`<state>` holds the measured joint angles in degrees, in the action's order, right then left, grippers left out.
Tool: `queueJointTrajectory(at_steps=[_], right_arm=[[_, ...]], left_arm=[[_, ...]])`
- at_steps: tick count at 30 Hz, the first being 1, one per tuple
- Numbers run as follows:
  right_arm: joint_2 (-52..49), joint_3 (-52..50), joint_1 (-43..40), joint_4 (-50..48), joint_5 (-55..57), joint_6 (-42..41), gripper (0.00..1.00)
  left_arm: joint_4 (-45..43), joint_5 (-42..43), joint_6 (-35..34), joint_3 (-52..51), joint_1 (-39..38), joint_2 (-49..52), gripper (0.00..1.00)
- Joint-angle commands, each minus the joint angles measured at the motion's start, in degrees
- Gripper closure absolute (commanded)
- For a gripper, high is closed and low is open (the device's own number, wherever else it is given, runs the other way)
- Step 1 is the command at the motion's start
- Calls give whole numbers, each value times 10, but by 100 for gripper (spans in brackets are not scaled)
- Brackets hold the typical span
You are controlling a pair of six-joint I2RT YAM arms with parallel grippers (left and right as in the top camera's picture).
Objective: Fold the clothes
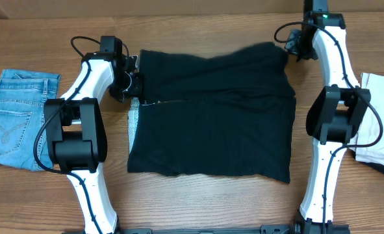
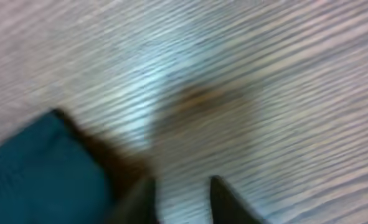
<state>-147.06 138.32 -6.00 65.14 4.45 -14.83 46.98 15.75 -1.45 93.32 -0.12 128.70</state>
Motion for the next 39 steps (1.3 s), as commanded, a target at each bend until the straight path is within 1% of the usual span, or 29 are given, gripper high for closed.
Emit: queueJointTrajectory(at_steps=[1, 5, 7, 8, 9, 10, 11, 12, 13, 14, 15, 18, 21, 23, 25, 28, 32, 35, 36, 37, 38, 39], right_arm=[[33, 9, -10, 0, -25, 38, 58], [72, 9, -7, 27, -25, 43, 57], [105, 9, -10, 57, -25, 44, 57], [117, 9, -11, 77, -25, 44, 57], [129, 9, -12, 108, -30, 45, 57], [136, 9, -14, 136, -31, 47, 56], [140, 9, -16, 163, -31, 47, 54], [142, 9, -22, 198, -31, 47, 52], [142, 9, -26, 216, -31, 47, 50], [142, 9, -30, 232, -31, 47, 48], [142, 9, -35, 254, -33, 50, 46], [142, 9, -53, 303, -45, 57, 46], [149, 8, -66, 319, -56, 64, 47], [167, 8, -73, 319, -98, 78, 47], [200, -9, -74, 319, -101, 78, 47], [273, -81, -74, 319, -101, 78, 47], [374, -219, -74, 319, -121, 78, 47], [442, -321, -72, 319, -164, 78, 46], [463, -353, -71, 317, -166, 78, 40], [488, -393, -69, 310, -170, 77, 23], [511, -429, -69, 300, -187, 78, 16], [534, -468, -69, 287, -207, 78, 0]], left_arm=[[38, -87, 2, -84, 2, 125, 95], [64, -87, 2, -67, 2, 118, 96], [96, -87, 2, -35, 2, 98, 96], [108, -87, 2, -20, 2, 86, 95], [122, -86, 2, -4, 2, 69, 92], [138, -87, 2, 11, 2, 49, 87], [151, -87, 2, 21, 2, 30, 76], [166, -88, 2, 31, 2, 0, 59], [172, -89, 2, 33, 2, -21, 46], [175, -90, 2, 33, 3, -42, 36], [179, -91, 2, 33, 3, -67, 33], [206, -91, -30, 33, 9, -131, 31], [232, -91, -35, 33, 9, -161, 31], [264, -86, -35, 33, 8, -163, 34], [292, -86, -34, 33, 6, -164, 38], [316, -86, -34, 32, -4, -185, 38], [370, -87, -64, 28, -17, -231, 37], [387, -86, -77, -13, -27, -294, 35], [384, -86, -81, -35, -32, -318, 35], [380, -84, -88, -62, -35, -342, 34], [370, -77, -89, -102, -40, -373, 33], [360, -67, -89, -140, -43, -400, 33]])
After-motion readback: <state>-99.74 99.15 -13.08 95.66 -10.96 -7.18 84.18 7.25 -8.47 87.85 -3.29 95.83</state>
